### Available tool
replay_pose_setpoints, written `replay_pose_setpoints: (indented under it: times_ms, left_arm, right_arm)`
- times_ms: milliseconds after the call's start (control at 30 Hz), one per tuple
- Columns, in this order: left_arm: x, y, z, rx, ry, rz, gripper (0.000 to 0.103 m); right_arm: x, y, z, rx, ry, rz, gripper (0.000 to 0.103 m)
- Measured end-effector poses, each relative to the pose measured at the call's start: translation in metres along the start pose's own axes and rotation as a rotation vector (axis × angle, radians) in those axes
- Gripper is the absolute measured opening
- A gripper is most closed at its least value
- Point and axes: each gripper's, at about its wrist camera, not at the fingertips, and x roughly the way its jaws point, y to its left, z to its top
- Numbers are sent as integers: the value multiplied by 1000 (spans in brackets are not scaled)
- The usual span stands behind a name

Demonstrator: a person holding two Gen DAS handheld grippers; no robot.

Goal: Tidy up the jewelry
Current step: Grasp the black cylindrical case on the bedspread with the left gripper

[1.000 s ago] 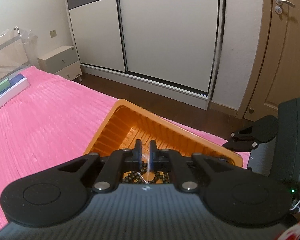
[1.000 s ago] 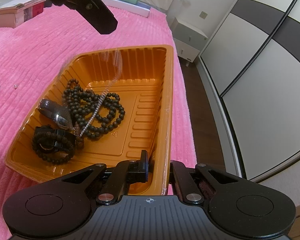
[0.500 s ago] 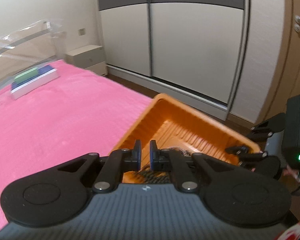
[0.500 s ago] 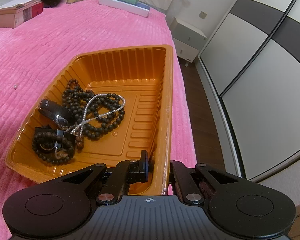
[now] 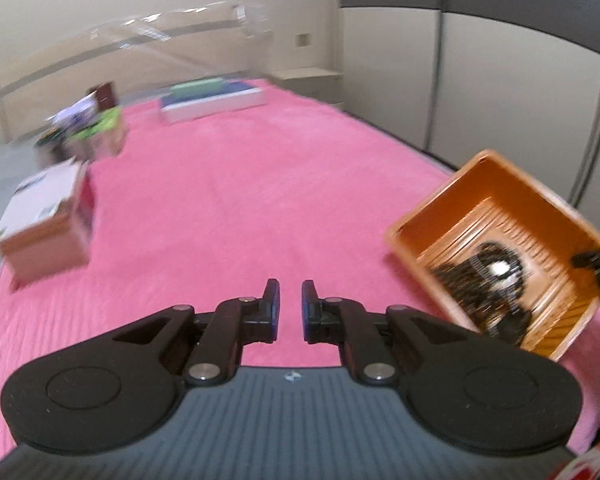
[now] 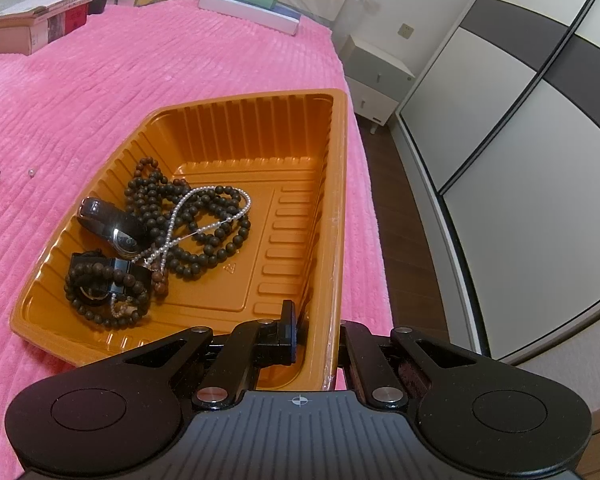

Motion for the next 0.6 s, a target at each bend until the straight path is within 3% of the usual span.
replay_pose_setpoints:
  times_ms: [100,267,367,433,600]
  left_arm:
    - [5,13,-25,-29,29,44,12]
    - [14,26,-63,-97,81,58,15]
    - [21,25,-81,-152,82,76,36]
    - [25,23,-90,-209,61,86,58]
    - [37,8,-103,-274,30,89,74]
  right_arm:
    - [0,0,0,1,0,0,5]
    - [-1,-1,0,3,0,-1,5]
    - [-1,-1,-1,3,0,-1,5]
    - [-1,-1,-1,3,-1,-1,5]
    - [0,-1,-1,3,1,0,5]
